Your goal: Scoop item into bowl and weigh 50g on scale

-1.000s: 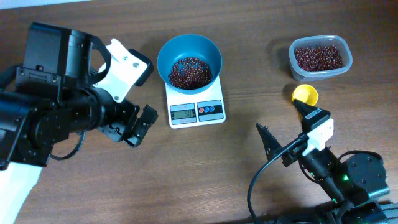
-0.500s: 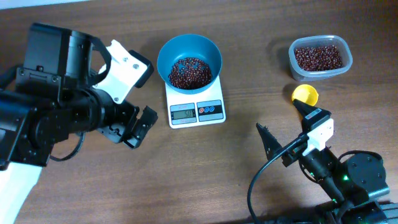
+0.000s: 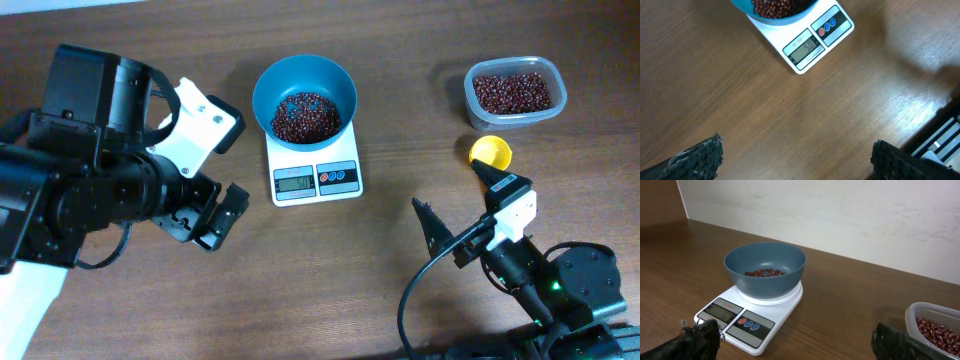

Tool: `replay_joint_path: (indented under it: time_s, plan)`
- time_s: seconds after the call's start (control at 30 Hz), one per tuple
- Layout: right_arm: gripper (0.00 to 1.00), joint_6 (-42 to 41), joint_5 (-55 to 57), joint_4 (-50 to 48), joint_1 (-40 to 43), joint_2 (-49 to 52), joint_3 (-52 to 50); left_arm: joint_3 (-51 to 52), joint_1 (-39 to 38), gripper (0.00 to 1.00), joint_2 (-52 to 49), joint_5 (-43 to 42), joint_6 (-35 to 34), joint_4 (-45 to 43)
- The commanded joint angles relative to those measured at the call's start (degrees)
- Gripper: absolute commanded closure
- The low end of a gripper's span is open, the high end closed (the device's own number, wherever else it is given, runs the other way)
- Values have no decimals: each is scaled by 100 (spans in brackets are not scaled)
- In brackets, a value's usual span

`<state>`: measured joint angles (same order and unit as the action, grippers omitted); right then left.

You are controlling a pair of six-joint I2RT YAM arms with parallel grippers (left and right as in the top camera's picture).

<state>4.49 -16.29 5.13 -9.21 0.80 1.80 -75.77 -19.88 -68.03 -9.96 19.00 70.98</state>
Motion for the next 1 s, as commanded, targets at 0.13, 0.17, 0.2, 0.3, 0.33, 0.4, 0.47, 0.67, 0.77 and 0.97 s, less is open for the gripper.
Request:
replay_joint_path:
  time_s: [0.13,0.17,0.2,0.3,0.33,0.4,0.47,0.67,0.77,0.97]
  plan:
    - [1,-24,48,-11,-52,-55,-63,-70,-15,1,688,533,-933,-31]
    - [1,-24,48,-9,-52,-55,-63,-44,-15,1,855,538,-933,31]
    - [1,-24,48,-9,-52,-55,-63,11,-15,1,1045,581,-938,76]
    - [1,-24,48,-9,-52,-55,-63,280,-17,1,1515,951,-1320,85]
    - [1,-24,48,-9,-52,-55,-63,365,-17,1,1598,1034,-1320,68]
    - [1,-24,48,-9,-52,-55,-63,662,-15,1,1832,1388,-1322,2]
    - [1,-24,48,-9,-52,-55,-63,1029,-15,1,2083,1755,-1322,-160]
    - [1,-24,48,-9,-52,-55,-63,2065,-15,1,2942,1893,-1366,-887]
    - [1,-24,48,-9,-52,-55,-63,2612,-15,1,3279,1937,-1366,-1364]
    - [1,-24,48,-9,-52,-55,-63,3545,-15,1,3657,2179,-1390,-2404]
